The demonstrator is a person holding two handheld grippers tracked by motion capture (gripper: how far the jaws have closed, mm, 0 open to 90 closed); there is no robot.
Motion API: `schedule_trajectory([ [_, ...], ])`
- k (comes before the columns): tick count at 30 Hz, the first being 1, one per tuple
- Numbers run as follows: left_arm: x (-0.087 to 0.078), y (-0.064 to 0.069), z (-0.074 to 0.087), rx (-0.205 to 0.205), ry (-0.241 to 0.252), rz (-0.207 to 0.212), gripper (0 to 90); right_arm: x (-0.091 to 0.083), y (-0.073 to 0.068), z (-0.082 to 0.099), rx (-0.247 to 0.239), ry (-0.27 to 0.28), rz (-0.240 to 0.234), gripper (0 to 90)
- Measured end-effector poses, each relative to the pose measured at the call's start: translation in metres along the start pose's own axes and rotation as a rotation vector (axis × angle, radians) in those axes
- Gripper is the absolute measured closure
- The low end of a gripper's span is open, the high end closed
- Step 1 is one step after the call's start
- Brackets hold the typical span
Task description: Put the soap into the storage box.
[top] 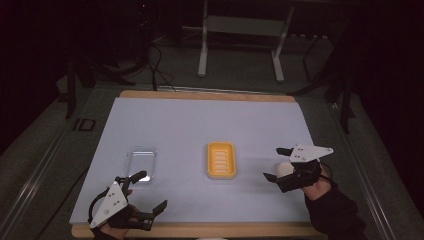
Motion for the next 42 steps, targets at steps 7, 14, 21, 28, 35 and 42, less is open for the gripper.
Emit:
schedule_trajectory([
  [7, 0.001, 0.001, 0.001, 0.008, -0.009, 0.004, 0.0, 0.000, -0.005, 0.003, -0.026, -0.057, -0.081, 9.8],
  [14, 0.002, 0.001, 0.001, 0.009, -0.012, 0.005, 0.0, 0.008, -0.013, 0.015, -0.096, -0.200, -0.206, 9.7],
  [21, 0.003, 0.001, 0.002, 0.011, -0.019, 0.004, 0.0, 0.017, -0.019, 0.028, -0.135, -0.336, -0.270, 9.8],
  [28, 0.003, 0.001, 0.002, 0.009, -0.017, 0.005, 0.0, 0.025, -0.024, 0.037, -0.160, -0.449, -0.312, 9.8],
  [35, 0.003, 0.002, 0.003, 0.013, -0.022, 0.008, 0.0, 0.029, -0.028, 0.047, -0.181, -0.562, -0.327, 9.8],
  [42, 0.003, 0.002, 0.003, 0.015, -0.023, 0.009, 0.0, 0.028, -0.026, 0.052, -0.217, -0.635, -0.284, 9.8],
])
Point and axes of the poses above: each handheld gripper's, and its own axes: x roughly forward along the jaws, z roughly out of its underside, y roughly to its right, the point moved 8 cm from there along x, roughly forward along the jaws, and after that the axes turned 15 degrees about -y, right-handed, at the moved point
